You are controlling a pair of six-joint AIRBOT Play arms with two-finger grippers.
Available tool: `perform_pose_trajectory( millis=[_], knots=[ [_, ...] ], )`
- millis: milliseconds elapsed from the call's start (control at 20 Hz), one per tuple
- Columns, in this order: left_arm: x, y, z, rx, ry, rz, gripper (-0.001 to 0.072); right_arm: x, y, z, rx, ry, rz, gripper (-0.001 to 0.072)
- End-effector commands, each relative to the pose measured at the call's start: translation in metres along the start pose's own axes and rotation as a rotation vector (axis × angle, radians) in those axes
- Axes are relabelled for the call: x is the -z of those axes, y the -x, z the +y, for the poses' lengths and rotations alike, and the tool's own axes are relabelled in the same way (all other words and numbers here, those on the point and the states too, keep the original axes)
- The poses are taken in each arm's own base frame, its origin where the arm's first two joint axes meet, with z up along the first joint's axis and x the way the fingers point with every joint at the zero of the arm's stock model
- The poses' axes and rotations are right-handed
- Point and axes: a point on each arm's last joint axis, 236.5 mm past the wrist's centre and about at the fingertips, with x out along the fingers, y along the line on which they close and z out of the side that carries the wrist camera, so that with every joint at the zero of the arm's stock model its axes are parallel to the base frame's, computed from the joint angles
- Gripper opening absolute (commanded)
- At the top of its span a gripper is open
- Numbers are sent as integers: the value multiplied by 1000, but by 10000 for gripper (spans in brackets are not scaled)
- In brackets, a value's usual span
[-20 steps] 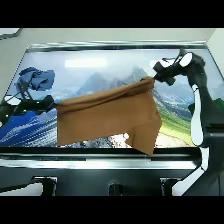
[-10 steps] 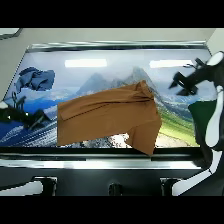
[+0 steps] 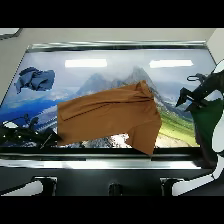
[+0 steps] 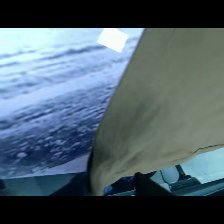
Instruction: Fold the shirts.
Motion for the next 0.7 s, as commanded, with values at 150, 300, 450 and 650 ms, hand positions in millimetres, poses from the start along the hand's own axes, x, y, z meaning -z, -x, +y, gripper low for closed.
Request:
perform_pose_trajectory(
  millis=[150,300,450,650],
  knots=[
    [-10,-8,2,-20,-9,-53,40,29,-61,5,-79,27,-12,536],
    [-9,-6,0,-18,-23,-55,40,29,-109,14,-73,79,-32,489],
    [-5,-1,-5,-13,-37,-53,40,13,-141,36,-74,158,-75,447],
    [-6,4,-7,-14,-48,-75,40,13,-156,46,-113,120,-46,184]
  ],
)
